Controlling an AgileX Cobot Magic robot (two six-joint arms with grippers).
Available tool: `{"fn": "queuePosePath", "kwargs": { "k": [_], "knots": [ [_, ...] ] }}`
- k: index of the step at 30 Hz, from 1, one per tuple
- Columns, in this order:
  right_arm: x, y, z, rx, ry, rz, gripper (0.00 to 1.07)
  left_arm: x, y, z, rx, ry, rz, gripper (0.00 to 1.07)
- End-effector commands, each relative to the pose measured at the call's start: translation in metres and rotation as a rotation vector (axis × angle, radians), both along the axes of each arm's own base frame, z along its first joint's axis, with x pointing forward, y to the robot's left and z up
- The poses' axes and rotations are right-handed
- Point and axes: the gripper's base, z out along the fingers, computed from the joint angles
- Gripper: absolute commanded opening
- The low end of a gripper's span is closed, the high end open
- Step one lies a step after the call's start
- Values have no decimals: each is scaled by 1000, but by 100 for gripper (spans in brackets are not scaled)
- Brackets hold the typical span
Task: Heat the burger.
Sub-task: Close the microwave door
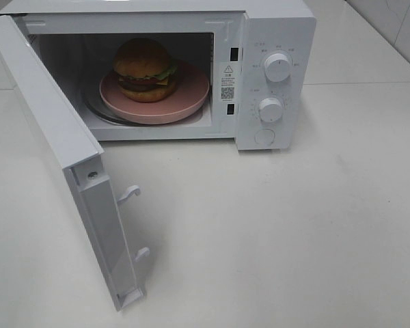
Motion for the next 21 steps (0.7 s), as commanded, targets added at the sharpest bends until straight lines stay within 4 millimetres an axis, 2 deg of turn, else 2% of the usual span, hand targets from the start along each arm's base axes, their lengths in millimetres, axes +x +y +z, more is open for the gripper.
{"fn": "queuePosePath", "kwargs": {
  "k": [1, 10, 21],
  "knots": [
    [-5, 0, 0, 11, -90, -11, 75, -2, 0, 0, -2, -26, -8, 96],
    [-14, -1, -4, 18, -178, -24, 74, -2, 0, 0, -2, -26, -8, 96],
    [-14, -1, -4, 18, -177, -23, 74, -2, 0, 0, -2, -24, -8, 96]
  ]
}}
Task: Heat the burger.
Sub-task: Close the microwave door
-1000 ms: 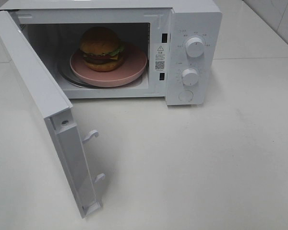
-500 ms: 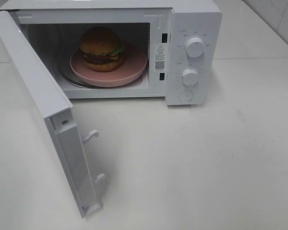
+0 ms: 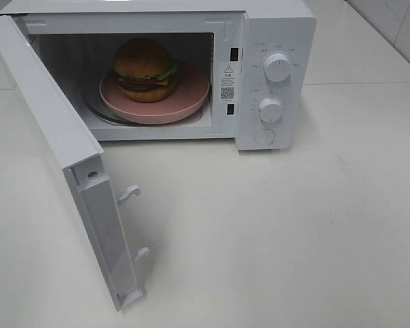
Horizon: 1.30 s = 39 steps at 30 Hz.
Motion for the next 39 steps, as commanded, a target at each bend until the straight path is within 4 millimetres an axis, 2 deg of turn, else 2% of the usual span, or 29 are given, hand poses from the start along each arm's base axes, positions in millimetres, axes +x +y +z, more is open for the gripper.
{"fn": "queuePosePath", "kwargs": {
  "k": [1, 34, 39],
  "knots": [
    [-3, 0, 0, -2, -33, -2, 74, -2, 0, 0, -2, -24, -8, 96],
    [-3, 0, 0, -2, -33, -2, 73, -2, 0, 0, -2, -25, -8, 96],
    [-3, 0, 0, -2, -33, -2, 73, -3, 0, 7, -23, -64, -3, 96]
  ]
}}
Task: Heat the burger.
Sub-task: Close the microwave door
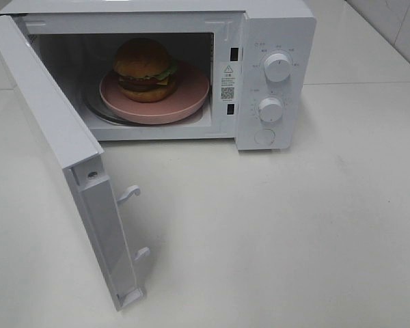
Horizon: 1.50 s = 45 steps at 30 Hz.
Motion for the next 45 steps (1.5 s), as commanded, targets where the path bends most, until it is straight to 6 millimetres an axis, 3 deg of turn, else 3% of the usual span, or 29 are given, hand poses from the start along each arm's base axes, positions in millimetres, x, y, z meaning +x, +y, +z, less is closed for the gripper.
{"fn": "queuePosePath", "kwargs": {
  "k": [1, 5, 11, 12, 13, 15, 16, 18, 19, 20, 21, 24, 29, 32, 34, 37, 39, 45],
  "knots": [
    [-3, 0, 0, -2, -32, -3, 73, -4, 0, 15, -30, -118, 5, 96],
    [-3, 0, 0, -2, -32, -3, 73, -2, 0, 27, -38, -243, 7, 95],
    [-3, 0, 0, -2, -32, -3, 73, 13, 0, 43, -42, -346, 10, 78],
    [-3, 0, 0, -2, -32, -3, 73, 21, 0, 47, -42, -363, 10, 68],
    [-3, 0, 0, -2, -32, -3, 73, 21, 0, 47, -42, -363, 10, 68],
    [-3, 0, 0, -2, -32, -3, 73, 35, 0, 53, -42, -384, 11, 50],
    [-3, 0, 0, -2, -32, -3, 73, 35, 0, 53, -42, -384, 11, 50],
    [-3, 0, 0, -2, -32, -3, 73, 50, -1, 57, -42, -381, 13, 27],
    [-3, 0, 0, -2, -32, -3, 73, 50, -1, 57, -42, -381, 13, 27],
    [-3, 0, 0, -2, -32, -3, 73, 59, -1, 57, -43, -370, 14, 8],
    [-3, 0, 0, -2, -32, -3, 73, 68, -1, 58, -28, -364, 14, 0],
    [-3, 0, 0, -2, -32, -3, 73, 73, -1, 58, -23, -361, 15, 0],
    [-3, 0, 0, -2, -32, -3, 73, 104, -1, 45, 35, -376, 13, 0],
    [-3, 0, 0, -2, -32, -3, 73, 108, -1, 41, 33, -380, 11, 0],
    [-3, 0, 0, -2, -32, -3, 73, 121, -2, 19, 18, -405, 6, 0],
    [-3, 0, 0, -2, -32, -3, 73, 123, -2, 14, 12, -411, 6, 0],
    [-3, 0, 0, -2, -32, -3, 73, 130, -2, -13, -25, -412, 17, 0],
    [-3, 0, 0, -2, -32, -3, 73, 138, -1, -44, -58, -412, 46, 0]
  ]
}}
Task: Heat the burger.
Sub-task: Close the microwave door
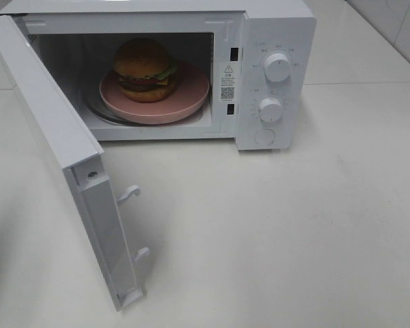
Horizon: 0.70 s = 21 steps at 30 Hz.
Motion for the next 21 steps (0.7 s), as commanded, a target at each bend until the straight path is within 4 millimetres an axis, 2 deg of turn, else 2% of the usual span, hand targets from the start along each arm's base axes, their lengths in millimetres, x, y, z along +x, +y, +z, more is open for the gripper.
{"fn": "queuePosePath", "kwargs": {
  "k": [1, 3, 11, 16, 21],
  "knots": [
    [-3, 0, 0, -2, -32, -3, 73, 2, 0, -6, -25, -44, 8, 0],
    [-3, 0, 0, -2, -32, -3, 73, 9, 1, -17, -29, -15, 16, 0],
    [-3, 0, 0, -2, -32, -3, 73, 31, 2, -37, -39, 51, 36, 0],
    [-3, 0, 0, -2, -32, -3, 73, 45, 1, -53, -110, 92, 43, 0],
    [-3, 0, 0, -2, -32, -3, 73, 56, -5, -67, -133, 88, -14, 0]
  ]
}}
